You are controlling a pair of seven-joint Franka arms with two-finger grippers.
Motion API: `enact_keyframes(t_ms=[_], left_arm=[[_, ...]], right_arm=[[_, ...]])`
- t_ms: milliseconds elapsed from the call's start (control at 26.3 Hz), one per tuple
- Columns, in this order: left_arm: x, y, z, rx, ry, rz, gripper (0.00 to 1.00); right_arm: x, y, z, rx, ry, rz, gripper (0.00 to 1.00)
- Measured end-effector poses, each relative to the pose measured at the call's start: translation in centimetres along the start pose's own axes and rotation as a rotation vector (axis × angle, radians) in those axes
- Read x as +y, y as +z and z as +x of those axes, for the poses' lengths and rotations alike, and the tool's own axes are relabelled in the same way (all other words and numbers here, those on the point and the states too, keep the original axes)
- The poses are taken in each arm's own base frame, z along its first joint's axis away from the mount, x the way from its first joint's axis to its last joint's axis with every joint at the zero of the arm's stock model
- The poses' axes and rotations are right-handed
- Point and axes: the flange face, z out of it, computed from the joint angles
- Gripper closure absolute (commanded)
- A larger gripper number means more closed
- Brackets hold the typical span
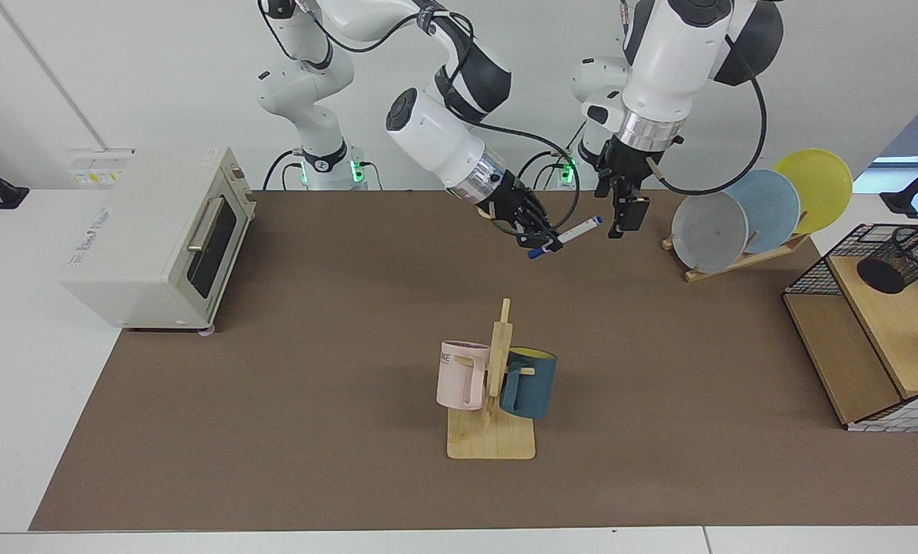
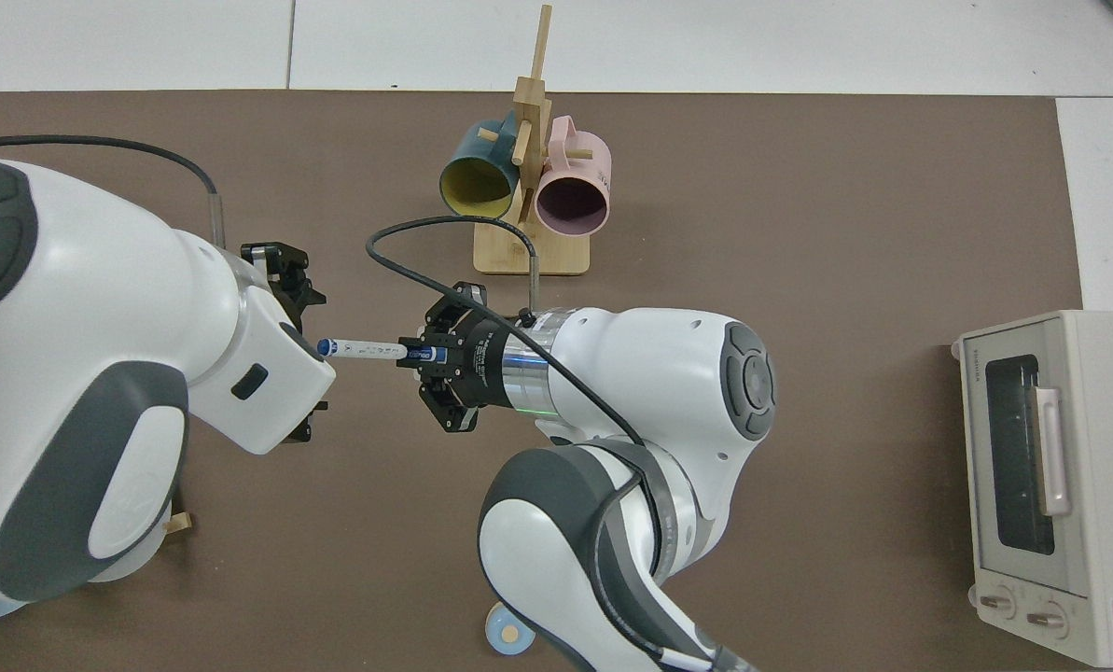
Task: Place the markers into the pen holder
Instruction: 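Grasp the marker with the left gripper while the right gripper releases it, then carry the marker toward the box with the left gripper while the right withdraws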
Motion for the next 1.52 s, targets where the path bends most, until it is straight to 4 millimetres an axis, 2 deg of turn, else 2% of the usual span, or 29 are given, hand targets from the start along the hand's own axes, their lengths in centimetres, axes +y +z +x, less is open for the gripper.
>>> enact_keyframes(t_ms=[266, 304, 456, 646, 873, 911, 949, 1101, 1291, 1405, 1519], left_arm=[[0.3, 1.2, 1.8, 0.01, 0.035, 0.02, 0.26], [0.3, 1.4, 1.8, 0.009, 0.037, 0.019, 0.32], [0.4, 1.8, 1.9, 0.007, 0.041, 0.012, 0.68], [0.4, 1.9, 2.0, 0.009, 0.043, 0.017, 1.0], [0.2, 1.9, 1.8, 0.013, 0.039, 0.025, 1.0], [0.2, 1.9, 1.8, 0.013, 0.039, 0.025, 1.0], [0.2, 1.9, 1.8, 0.013, 0.039, 0.025, 1.0], [0.2, 2.0, 1.8, 0.011, 0.039, 0.02, 1.0], [0.2, 2.2, 1.3, 0.004, 0.031, 0.009, 1.0], [-0.3, 2.3, -0.3, -0.022, 0.01, 0.007, 1.0], [-1.2, 2.2, -3.2, -0.041, -0.037, 0.012, 1.0]], right_arm=[[0.2, 0.4, -0.1, 0.001, 0.001, -0.002, 1.0], [0.1, 0.3, -0.1, 0.001, 0.001, -0.001, 1.0], [0.1, 0.3, -0.1, 0.0, 0.002, 0.0, 1.0], [0.1, 0.3, -0.1, 0.001, 0.003, 0.0, 1.0], [0.2, 0.4, -0.2, 0.0, 0.001, -0.002, 1.0], [0.2, 0.4, -0.2, 0.0, 0.001, -0.002, 0.64], [0.2, 0.4, -0.2, 0.0, 0.001, -0.002, 0.01], [0.0, 0.2, -0.2, 0.007, -0.031, 0.003, 0.0], [0.1, -0.8, -0.5, 0.114, -0.262, -0.037, 0.0], [0.1, -2.2, 0.5, 0.224, -0.434, -0.14, 0.0], [-0.4, -4.7, 2.2, 0.307, -0.578, -0.246, 0.0]])
